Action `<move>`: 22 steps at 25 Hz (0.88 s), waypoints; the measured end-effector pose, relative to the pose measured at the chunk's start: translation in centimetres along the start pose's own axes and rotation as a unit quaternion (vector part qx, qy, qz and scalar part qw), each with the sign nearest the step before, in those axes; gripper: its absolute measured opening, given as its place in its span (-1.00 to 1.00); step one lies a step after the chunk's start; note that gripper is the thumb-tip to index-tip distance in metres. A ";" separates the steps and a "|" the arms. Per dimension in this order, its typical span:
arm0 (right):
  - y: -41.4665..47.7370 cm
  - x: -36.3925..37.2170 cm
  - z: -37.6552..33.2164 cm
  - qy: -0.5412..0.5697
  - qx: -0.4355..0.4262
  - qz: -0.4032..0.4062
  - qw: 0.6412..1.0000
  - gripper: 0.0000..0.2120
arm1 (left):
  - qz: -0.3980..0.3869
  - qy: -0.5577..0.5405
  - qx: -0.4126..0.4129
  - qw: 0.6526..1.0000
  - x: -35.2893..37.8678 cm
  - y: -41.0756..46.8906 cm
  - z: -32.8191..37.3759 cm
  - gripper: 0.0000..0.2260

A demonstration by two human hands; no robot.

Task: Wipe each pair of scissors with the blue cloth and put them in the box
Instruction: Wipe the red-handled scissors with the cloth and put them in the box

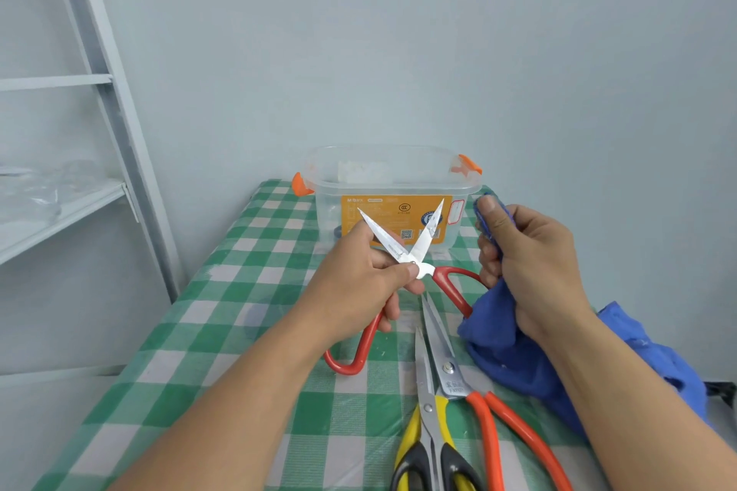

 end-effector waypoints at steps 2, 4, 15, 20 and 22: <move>-0.1 0.1 0.0 -0.045 -0.016 -0.031 0.998 -0.69 | 0.007 0.003 0.002 1.000 -0.1 0.1 0.0 -0.82; -0.3 0.3 0.1 -0.060 -0.026 -0.055 0.996 -0.79 | 0.017 0.006 0.000 1.000 -0.2 0.2 -0.2 -0.82; -0.3 -0.1 -0.3 -0.030 -0.012 -0.041 0.999 -0.91 | 0.028 0.005 0.003 1.000 0.1 0.2 0.0 -0.81; 0.0 0.0 -1.2 -0.013 -0.021 -0.079 0.997 -0.91 | 0.032 -0.004 0.006 0.999 -0.1 0.2 0.1 -0.82; 0.5 -0.2 -1.1 -0.014 -0.007 -0.098 0.995 -0.88 | 0.033 -0.009 0.006 0.999 -0.3 0.4 0.1 -0.82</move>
Point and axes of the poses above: each hand's wrist, its own y-axis towards the middle knuckle, its own x-axis out of the palm, z = x × y, the point moved 3 cm from there along y, towards the middle knuckle, and after that the axes turned 3 degrees about z, right-handed, at the moved point
